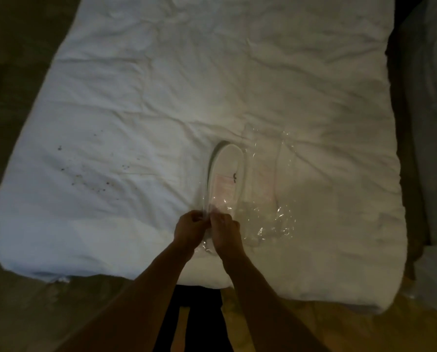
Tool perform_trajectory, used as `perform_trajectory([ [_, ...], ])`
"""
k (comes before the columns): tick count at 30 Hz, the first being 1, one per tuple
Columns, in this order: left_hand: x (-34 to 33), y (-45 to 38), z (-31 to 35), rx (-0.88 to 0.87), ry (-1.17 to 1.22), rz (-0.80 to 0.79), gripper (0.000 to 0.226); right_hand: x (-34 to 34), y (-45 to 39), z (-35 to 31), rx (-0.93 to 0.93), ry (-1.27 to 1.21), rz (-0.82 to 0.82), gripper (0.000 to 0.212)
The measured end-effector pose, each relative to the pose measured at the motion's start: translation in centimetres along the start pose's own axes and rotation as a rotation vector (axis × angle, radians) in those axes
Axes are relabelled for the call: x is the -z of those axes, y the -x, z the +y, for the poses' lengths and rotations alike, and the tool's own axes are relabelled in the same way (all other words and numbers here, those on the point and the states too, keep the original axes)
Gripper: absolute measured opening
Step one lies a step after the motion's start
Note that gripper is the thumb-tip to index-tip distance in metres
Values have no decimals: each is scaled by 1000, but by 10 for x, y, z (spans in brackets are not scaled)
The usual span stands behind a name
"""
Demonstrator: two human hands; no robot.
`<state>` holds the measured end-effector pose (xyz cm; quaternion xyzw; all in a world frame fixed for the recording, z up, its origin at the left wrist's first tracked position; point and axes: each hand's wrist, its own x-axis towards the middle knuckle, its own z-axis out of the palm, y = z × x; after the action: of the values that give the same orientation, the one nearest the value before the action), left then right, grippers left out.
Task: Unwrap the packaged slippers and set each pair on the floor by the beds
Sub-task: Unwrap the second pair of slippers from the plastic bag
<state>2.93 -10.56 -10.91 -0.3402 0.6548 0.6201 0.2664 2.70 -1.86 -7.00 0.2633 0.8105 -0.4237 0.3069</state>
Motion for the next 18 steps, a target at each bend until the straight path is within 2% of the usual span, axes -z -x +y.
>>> perform_trajectory([
  [1, 2, 4, 6, -13, 14, 19, 17, 3, 4, -7, 29, 12, -41, 42],
  [4, 7, 19, 29, -99, 68, 83, 23, 12, 14, -27, 117, -65, -20, 42],
  [6, 8, 35, 47, -185, 151, 168, 19, 18, 24, -47, 181, -97, -2, 45],
  [9, 10, 61, 74, -342, 307, 278, 18, 26, 40, -84, 239, -190, 6, 74],
  [11, 10, 74, 92, -457, 361, 274, 22, 33, 48, -106, 291, -254, 4, 79],
  [13, 6, 87, 112, -589, 348, 253, 28, 45, 52, -124, 348, -343, -19, 65],
  [16, -1, 106, 145, -788, 188, 299, 35, 72, 58, -148, 417, -501, -34, 37],
  [18, -3, 118, 167, -902, 67, 313, 35, 95, 64, -165, 426, -558, -20, 32],
])
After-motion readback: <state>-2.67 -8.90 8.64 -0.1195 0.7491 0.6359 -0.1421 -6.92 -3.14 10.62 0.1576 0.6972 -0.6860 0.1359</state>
